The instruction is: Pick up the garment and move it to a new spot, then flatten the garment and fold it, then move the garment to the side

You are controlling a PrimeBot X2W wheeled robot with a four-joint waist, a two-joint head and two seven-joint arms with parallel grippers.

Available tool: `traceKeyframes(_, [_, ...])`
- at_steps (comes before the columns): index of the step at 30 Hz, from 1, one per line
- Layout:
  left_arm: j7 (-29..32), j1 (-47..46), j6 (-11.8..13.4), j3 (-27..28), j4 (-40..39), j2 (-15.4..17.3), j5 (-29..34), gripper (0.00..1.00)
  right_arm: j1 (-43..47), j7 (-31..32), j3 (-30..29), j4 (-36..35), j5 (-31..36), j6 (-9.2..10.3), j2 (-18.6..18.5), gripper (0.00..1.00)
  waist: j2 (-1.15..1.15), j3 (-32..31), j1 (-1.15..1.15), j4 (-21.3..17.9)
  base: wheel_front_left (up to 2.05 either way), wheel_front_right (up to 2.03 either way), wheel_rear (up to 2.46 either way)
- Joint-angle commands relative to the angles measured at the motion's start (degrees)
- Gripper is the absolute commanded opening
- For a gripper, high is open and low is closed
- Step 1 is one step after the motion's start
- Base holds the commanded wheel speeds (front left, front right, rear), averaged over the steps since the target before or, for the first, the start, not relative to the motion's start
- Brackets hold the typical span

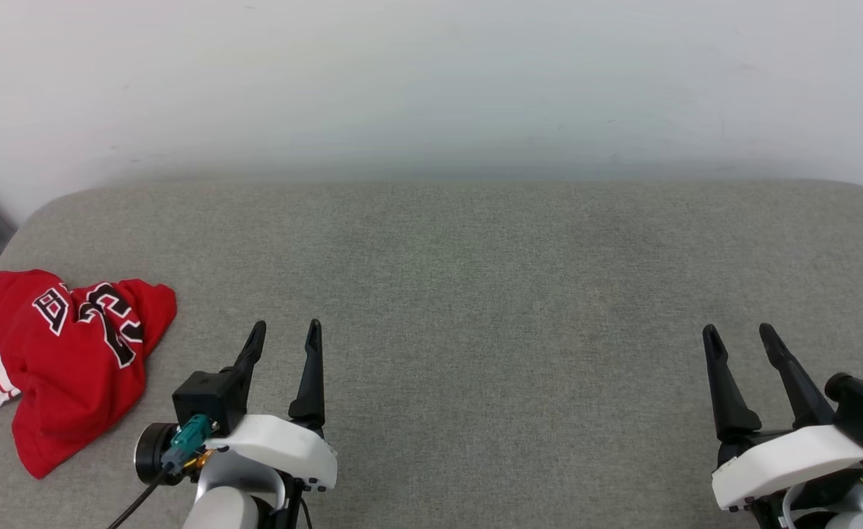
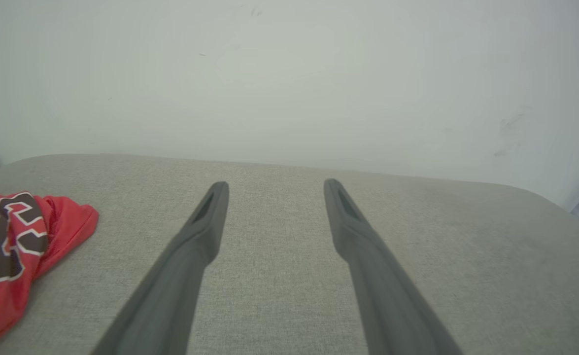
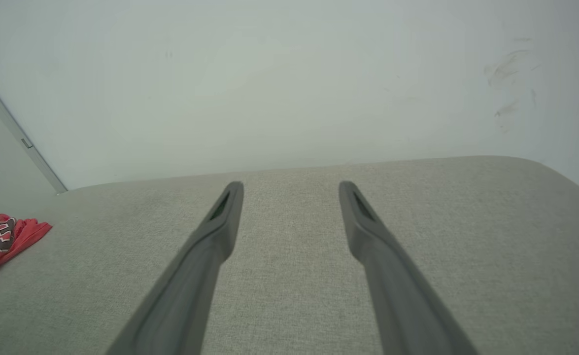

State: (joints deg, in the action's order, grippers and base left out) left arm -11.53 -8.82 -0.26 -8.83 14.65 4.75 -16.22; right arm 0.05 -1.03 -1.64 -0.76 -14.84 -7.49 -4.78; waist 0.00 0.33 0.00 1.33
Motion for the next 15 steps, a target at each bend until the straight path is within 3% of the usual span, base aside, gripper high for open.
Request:
traceKeyframes(1, [-0.55,-1.18,0.22,-0.24,0.02,0.11,1.20,1.00,0.13,-0.05,-0.01,-0.86,1.36,0.00,0.28,1.00,0.00,0.01,0.00,0.02,0.00,0.00,0.00])
traceKeyframes(15, [-2.15,-1.50,-0.19,-0.33,1.79,-0.65,5.58,1.00,1.06,-0.04,-0.45,-1.93,5.84,0.00,1.17,1.00,0.00,0.20,0.00,0.14,0.00,0.00,0.00])
